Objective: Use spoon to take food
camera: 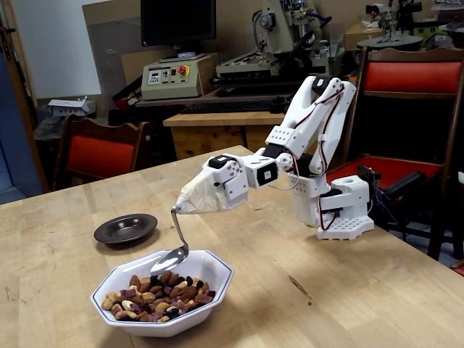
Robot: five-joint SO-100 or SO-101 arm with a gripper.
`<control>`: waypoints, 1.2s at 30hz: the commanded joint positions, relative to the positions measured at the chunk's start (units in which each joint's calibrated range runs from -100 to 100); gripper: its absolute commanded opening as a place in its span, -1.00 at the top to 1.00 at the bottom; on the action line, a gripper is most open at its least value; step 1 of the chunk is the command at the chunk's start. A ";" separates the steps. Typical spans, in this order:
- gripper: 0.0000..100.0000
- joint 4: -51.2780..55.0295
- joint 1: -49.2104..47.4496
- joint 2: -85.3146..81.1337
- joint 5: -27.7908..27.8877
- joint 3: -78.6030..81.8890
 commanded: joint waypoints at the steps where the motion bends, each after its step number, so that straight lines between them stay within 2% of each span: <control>1: 0.92 0.09 -0.54 -1.80 0.24 -0.76; 23: 0.92 21.20 -0.09 -0.34 0.24 -3.77; 36: 0.92 21.43 -0.46 -0.17 -0.10 -5.45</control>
